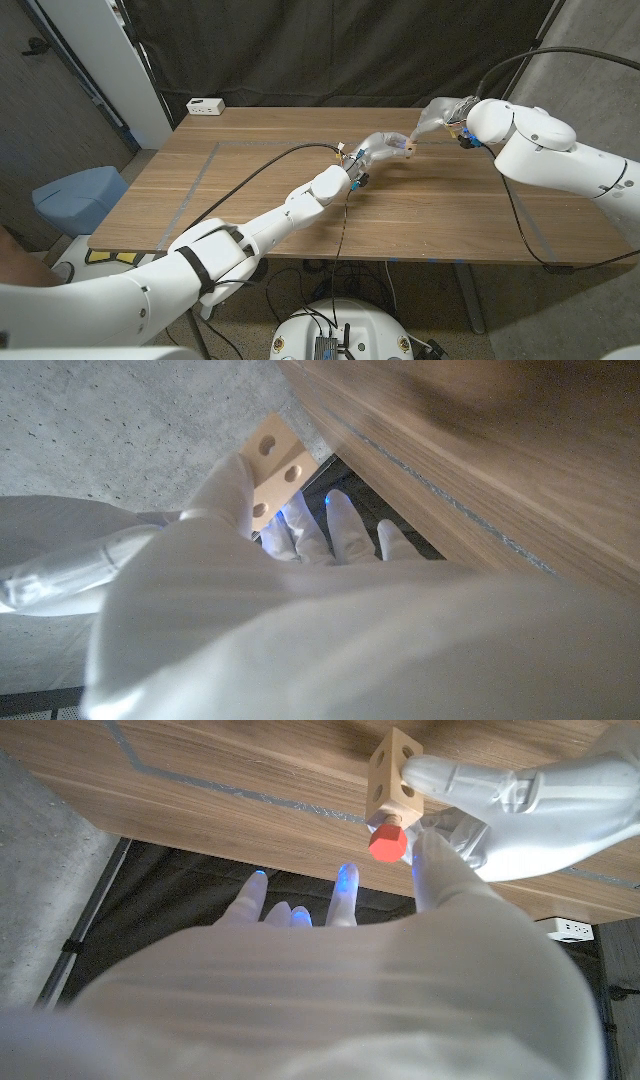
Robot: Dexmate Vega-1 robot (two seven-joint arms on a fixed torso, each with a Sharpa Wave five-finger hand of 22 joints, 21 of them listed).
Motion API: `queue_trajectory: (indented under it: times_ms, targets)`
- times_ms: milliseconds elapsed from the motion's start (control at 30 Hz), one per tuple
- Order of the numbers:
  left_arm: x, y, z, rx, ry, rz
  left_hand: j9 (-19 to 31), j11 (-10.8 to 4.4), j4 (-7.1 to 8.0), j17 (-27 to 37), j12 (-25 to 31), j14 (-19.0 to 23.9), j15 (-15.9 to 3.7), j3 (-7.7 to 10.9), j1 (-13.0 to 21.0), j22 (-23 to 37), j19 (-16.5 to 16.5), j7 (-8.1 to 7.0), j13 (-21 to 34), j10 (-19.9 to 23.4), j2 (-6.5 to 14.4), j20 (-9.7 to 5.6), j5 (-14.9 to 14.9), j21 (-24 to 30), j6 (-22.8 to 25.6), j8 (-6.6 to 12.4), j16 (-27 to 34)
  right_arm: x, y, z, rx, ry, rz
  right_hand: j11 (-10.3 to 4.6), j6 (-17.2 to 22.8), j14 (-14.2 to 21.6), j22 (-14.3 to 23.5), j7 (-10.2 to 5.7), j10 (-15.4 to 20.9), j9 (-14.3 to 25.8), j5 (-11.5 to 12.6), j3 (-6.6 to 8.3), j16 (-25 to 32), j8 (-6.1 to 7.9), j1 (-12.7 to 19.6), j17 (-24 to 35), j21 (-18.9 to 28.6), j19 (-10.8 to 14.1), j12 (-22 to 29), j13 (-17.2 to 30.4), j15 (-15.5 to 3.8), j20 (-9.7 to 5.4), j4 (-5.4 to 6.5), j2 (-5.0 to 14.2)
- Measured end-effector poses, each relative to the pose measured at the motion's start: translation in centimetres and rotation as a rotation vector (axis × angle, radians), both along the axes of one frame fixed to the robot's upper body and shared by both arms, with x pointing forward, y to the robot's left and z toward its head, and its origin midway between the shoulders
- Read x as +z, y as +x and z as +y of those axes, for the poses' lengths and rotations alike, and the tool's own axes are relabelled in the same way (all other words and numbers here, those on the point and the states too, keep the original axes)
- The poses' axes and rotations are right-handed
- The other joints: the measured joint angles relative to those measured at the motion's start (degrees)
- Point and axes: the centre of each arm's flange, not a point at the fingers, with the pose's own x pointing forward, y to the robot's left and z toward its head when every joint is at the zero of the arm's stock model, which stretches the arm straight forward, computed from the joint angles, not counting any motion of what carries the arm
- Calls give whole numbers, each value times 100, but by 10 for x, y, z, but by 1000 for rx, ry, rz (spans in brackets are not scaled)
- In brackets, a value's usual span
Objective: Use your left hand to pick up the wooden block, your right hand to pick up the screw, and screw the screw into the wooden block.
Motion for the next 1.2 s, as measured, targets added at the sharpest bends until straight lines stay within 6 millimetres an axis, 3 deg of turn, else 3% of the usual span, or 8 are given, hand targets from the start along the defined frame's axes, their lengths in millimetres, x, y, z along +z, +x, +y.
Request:
queue_trajectory:
  times_ms: [1200]
  targets:
    - [-2, 1, 0, 2, 7, 5, -31, -3, 14, -24, 0, 0, 0, -81, 25, -2, 0, 0, 0, 50, -25, 0, -17, 0, 0, 81, 0, -7, 5, 9, -46, 3, 3, -8, 561, 256, 0, -55, 302, 133, -33, 60, 45, 290, 51, 1, 25, 213, 42, 2, -10, -71, 28, 9]
